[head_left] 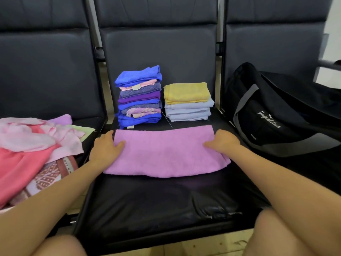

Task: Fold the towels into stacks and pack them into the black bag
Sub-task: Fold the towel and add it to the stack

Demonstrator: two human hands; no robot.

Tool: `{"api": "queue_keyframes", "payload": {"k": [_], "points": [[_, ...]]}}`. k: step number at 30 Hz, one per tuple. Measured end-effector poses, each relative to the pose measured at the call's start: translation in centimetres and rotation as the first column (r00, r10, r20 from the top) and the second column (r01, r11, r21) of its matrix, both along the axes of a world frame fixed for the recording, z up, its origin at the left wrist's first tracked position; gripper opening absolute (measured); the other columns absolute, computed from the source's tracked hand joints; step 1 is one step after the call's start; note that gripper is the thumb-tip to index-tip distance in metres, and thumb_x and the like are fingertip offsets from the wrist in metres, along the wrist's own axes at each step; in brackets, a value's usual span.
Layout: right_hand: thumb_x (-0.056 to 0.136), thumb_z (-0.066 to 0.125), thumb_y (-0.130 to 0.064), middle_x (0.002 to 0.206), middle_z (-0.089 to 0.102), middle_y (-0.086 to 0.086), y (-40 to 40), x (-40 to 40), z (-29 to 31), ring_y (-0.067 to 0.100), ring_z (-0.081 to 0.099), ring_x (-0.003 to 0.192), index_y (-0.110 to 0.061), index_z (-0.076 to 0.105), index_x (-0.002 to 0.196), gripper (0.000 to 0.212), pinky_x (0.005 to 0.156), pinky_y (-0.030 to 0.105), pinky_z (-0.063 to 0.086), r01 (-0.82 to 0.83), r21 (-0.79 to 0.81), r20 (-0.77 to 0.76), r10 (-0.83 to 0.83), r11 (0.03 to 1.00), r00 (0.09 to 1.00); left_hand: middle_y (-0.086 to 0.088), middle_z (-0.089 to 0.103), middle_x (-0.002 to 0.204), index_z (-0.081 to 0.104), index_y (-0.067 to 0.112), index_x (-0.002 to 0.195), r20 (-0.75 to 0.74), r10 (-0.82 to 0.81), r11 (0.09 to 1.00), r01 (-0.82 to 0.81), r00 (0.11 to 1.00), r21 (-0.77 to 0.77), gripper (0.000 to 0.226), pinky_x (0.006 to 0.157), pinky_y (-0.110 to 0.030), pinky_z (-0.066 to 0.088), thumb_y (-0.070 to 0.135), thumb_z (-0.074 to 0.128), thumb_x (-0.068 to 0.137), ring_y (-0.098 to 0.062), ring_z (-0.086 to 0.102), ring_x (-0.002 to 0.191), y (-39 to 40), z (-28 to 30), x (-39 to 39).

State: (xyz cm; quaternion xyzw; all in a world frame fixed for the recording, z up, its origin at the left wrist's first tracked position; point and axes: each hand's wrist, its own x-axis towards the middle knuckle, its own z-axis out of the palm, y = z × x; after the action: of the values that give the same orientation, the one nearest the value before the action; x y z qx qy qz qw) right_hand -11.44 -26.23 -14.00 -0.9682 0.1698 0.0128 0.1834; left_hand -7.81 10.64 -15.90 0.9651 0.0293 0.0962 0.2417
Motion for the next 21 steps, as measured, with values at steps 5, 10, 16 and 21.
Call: {"api": "queue_keyframes", "payload": {"k": [5,10,16,21], "points": [[0.085,0.065,-0.043,0.132,0.054,0.010,1.3,-0.9,0.1,0.029,0.050,0.121,-0.007,0.052,0.128,0.058,0.092,0.032,0.043,-0.013,0.065,-0.086,0.019,0.998,0.996,-0.014,0.044,0.138,0.042,0.013,0.138,-0.011,0.009,0.956,-0.006,1.000,0.295,0.058,0.097,-0.047,0.042,0.046,0.052,0.092,-0.035,0.042,0.123,-0.5,0.7,-2.0],[0.075,0.078,-0.012,0.126,0.057,0.013,0.9,-1.6,-0.2,0.032,0.057,0.112,0.002,0.054,0.123,0.056,0.096,0.040,0.048,0.215,0.708,-0.096,-0.210,0.672,0.973,-0.009,0.042,0.137,0.037,0.021,0.142,-0.024,-0.064,0.899,0.068,0.998,0.433,0.051,0.099,-0.044,0.038,0.041,0.044,0.095,-0.029,0.040,0.125,-0.9,0.3,-4.1],[0.082,0.068,-0.011,0.098,0.067,0.013,1.1,-3.2,0.5,0.029,0.065,0.086,-0.007,0.065,0.099,0.018,0.075,0.035,0.054,0.238,0.837,-0.185,-0.155,0.493,0.970,-0.005,0.046,0.135,0.043,0.025,0.141,-0.026,-0.145,0.886,0.141,0.989,0.442,0.046,0.101,-0.041,0.035,0.038,0.043,0.097,-0.025,0.043,0.125,-0.3,0.3,-6.1],[0.077,0.062,-0.017,0.109,0.066,0.016,1.3,-3.1,2.4,0.031,0.065,0.095,-0.009,0.063,0.104,0.029,0.085,0.038,0.053,0.122,0.849,0.005,-0.238,0.514,0.971,-0.001,0.050,0.126,0.047,0.030,0.138,-0.069,-0.236,0.874,0.243,0.969,0.421,0.046,0.101,-0.037,0.034,0.043,0.048,0.094,-0.021,0.046,0.121,-0.7,0.0,-7.6]]}}
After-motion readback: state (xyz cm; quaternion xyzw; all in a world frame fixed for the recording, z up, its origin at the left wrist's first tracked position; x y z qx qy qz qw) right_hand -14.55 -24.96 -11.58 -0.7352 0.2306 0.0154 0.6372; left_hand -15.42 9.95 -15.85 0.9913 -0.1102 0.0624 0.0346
